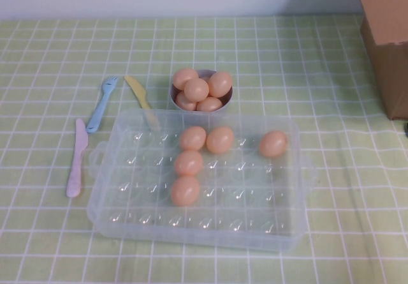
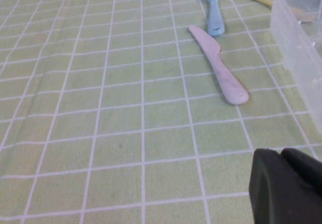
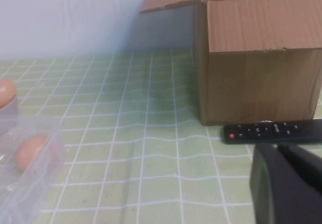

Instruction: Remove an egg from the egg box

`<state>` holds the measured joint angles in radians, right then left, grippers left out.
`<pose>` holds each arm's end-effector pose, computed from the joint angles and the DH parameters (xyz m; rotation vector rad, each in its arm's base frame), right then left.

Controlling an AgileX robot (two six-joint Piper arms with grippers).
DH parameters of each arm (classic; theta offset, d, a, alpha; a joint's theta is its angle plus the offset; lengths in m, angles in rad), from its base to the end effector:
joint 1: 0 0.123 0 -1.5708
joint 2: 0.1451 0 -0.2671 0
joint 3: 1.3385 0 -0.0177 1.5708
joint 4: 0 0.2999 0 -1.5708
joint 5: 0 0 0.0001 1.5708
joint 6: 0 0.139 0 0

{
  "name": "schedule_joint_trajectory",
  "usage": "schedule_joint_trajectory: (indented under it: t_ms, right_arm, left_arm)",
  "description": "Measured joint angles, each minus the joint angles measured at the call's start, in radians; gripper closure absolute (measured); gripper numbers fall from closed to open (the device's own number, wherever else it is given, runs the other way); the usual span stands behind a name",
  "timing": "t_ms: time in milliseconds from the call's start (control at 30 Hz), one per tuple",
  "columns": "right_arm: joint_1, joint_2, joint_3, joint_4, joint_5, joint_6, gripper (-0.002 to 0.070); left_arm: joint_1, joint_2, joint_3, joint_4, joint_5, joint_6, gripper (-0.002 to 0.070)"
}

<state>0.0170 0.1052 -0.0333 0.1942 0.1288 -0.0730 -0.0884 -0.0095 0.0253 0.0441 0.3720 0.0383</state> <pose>0.1788 0.0065 0.1959 0.0677 1.6820 0.1236 0.1655 -0.0124 0.1570 0.1458 1.8654 0.0088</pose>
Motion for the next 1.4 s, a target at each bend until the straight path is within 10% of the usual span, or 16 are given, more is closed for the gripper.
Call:
schedule_joint_trajectory:
  t_ms: [1400]
  right_arm:
    - [-0.006,-0.114,0.058,-0.083,0.271,-0.029,0.0694]
  left_arm:
    - [0.000,0.000,0.000,0.000,0.000,0.000,0.0680]
